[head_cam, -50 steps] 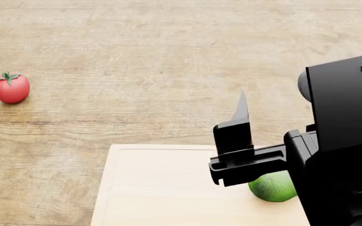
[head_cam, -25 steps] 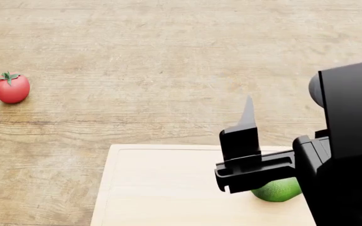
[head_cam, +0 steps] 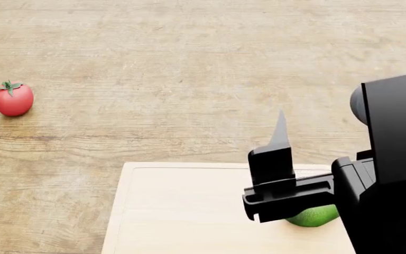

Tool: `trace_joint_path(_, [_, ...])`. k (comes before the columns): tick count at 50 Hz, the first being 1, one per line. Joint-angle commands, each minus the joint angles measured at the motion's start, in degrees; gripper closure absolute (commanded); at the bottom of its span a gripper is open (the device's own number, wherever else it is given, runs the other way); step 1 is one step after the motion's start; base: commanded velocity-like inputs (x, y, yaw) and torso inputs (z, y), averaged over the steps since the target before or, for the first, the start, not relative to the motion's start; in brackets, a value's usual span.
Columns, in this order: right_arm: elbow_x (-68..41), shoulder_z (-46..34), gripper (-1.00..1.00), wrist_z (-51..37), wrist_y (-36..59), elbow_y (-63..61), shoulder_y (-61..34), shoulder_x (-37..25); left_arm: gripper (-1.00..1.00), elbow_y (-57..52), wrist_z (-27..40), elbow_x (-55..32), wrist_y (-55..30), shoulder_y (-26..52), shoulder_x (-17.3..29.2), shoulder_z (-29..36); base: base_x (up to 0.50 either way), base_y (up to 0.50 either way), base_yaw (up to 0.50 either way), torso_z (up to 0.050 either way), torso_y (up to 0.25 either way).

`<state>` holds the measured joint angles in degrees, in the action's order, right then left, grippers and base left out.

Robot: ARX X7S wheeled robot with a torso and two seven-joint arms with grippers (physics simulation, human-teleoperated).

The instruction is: Place the avocado, onion, tomato and bell pepper on the cutting board.

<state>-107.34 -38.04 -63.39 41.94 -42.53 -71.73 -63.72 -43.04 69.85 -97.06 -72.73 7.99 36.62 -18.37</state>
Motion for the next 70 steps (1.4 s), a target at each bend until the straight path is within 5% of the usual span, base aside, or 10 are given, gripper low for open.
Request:
trace_joint_path(1, [0.1, 1.4, -1.00, 1.0, 0.7, -0.8, 0.0, 1.0, -1.00, 1.3, -4.9, 3.9, 0.7, -1.0, -2.0, -1.2, 0.00, 0.00, 0.00, 0.000, 0.000])
trace_joint_path(11, [-0.5, 1.6, -1.00, 1.0, 0.7, -1.0, -0.2, 0.4, -1.00, 2.0, -5.3, 4.7, 1.0, -0.9, -2.3, -0.2, 0.00, 0.00, 0.00, 0.000, 0.000])
trace_joint_path(12, [-0.5, 1.6, -1.00, 1.0, 0.6, -1.1, 0.0, 0.4, 1.00, 1.6, -5.0, 4.6, 1.1, -1.0, -2.1, -0.5, 0.00, 0.00, 0.00, 0.000, 0.000])
trace_joint_path(27, [-0.8, 1.8, -1.00, -0.5, -0.2, -1.5, 0.2, 0.6, 1.00, -1.3, 2.8, -5.1, 3.9, 4.6, 2.0, 1.2, 0.00, 0.00, 0.00, 0.000, 0.000])
trace_joint_path(30, [-0.8, 2.2, -1.00, -0.9, -0.7, -1.5, 0.0, 0.4, 1.00, -2.7, 11.1, -13.4, 4.7, 20.3, 6.4, 11.3, 0.00, 0.00, 0.00, 0.000, 0.000])
trace_joint_path(37, [1.0, 3.8, -1.00, -1.4, -3.6, -2.2, 2.0, -1.2, 1.00, 1.3, 17.6, -24.6, 7.2, 48.4, 4.9, 27.8, 0.00, 0.00, 0.00, 0.000, 0.000])
trace_joint_path(40, [3.7, 4.3, -1.00, -1.6, -6.0, -2.6, 5.0, -1.7, 1.00, 5.9, 11.8, -20.5, 2.4, 54.5, 0.9, 30.7, 0.00, 0.00, 0.00, 0.000, 0.000])
trace_joint_path(46, [9.9, 3.9, -1.00, -2.8, -9.3, -2.3, 10.2, -0.7, 1.00, 14.1, -14.6, 3.5, -6.6, 58.2, -5.9, 31.5, 0.00, 0.00, 0.00, 0.000, 0.000])
trace_joint_path(56, [15.4, 4.2, -1.00, -5.7, -13.1, -2.2, 15.8, -1.9, 1.00, 28.0, -46.8, 34.9, 5.9, 63.2, -11.0, 49.3, 0.00, 0.00, 0.00, 0.000, 0.000])
trace_joint_path(70, [15.4, 6.2, -1.00, -5.7, -17.0, -4.1, 20.0, -7.8, 1.00, 44.3, -61.1, 45.7, 16.8, 64.5, -20.8, 61.3, 0.00, 0.00, 0.00, 0.000, 0.000])
